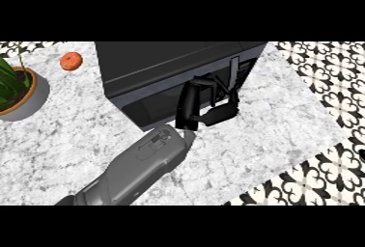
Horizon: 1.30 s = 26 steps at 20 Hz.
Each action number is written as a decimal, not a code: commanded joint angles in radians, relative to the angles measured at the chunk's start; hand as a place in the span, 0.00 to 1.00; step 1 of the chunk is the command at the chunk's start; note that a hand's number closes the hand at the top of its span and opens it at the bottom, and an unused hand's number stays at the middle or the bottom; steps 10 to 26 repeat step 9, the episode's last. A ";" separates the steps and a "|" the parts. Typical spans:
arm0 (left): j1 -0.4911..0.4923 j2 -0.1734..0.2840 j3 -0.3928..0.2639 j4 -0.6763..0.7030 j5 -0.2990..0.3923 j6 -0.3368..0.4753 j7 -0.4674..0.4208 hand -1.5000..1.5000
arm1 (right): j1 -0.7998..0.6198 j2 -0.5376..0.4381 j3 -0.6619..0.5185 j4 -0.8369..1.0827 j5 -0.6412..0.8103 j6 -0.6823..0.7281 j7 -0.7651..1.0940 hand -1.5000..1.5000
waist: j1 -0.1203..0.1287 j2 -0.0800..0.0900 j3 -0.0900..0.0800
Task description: Pick up the milk, place it into the microwave and close the microwave
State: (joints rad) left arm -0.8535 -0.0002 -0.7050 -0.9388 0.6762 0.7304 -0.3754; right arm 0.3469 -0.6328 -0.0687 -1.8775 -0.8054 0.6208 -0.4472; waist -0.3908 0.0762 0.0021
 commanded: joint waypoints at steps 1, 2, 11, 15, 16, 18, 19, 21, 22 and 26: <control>-0.071 0.000 0.037 0.084 0.026 -0.039 -0.003 1.00 | 0.008 -0.014 -0.007 -0.006 -0.032 0.037 -0.007 0.00 | -0.007 0.017 -0.002; -0.079 0.000 0.036 0.091 0.033 -0.035 0.007 1.00 | 0.018 -0.025 -0.016 -0.012 -0.033 0.043 -0.002 0.00 | -0.014 0.010 -0.001; -0.078 0.000 0.029 0.102 0.058 -0.036 -0.024 1.00 | 0.027 -0.050 -0.034 -0.027 -0.072 0.074 0.017 0.00 | -0.016 0.012 -0.001; -0.078 0.000 0.029 0.102 0.058 -0.036 -0.024 1.00 | 0.027 -0.050 -0.034 -0.027 -0.072 0.074 0.017 0.00 | -0.016 0.012 -0.001; -0.078 0.000 0.029 0.102 0.058 -0.036 -0.024 1.00 | 0.027 -0.050 -0.034 -0.027 -0.072 0.074 0.017 0.00 | -0.016 0.012 -0.001; -0.078 0.000 0.029 0.102 0.058 -0.036 -0.024 1.00 | 0.027 -0.050 -0.034 -0.027 -0.072 0.074 0.017 0.00 | -0.016 0.012 -0.001; -0.078 0.000 0.029 0.102 0.058 -0.036 -0.024 1.00 | 0.027 -0.050 -0.034 -0.027 -0.072 0.074 0.017 0.00 | -0.016 0.012 -0.001; -0.078 0.000 0.029 0.102 0.058 -0.036 -0.024 1.00 | 0.027 -0.050 -0.034 -0.027 -0.072 0.074 0.017 0.00 | -0.016 0.012 -0.001; -0.078 0.000 0.029 0.102 0.058 -0.036 -0.024 1.00 | 0.027 -0.050 -0.034 -0.027 -0.072 0.074 0.017 0.00 | -0.016 0.012 -0.001; -0.078 0.000 0.029 0.102 0.058 -0.036 -0.024 1.00 | 0.027 -0.050 -0.034 -0.027 -0.072 0.074 0.017 0.00 | -0.016 0.012 -0.001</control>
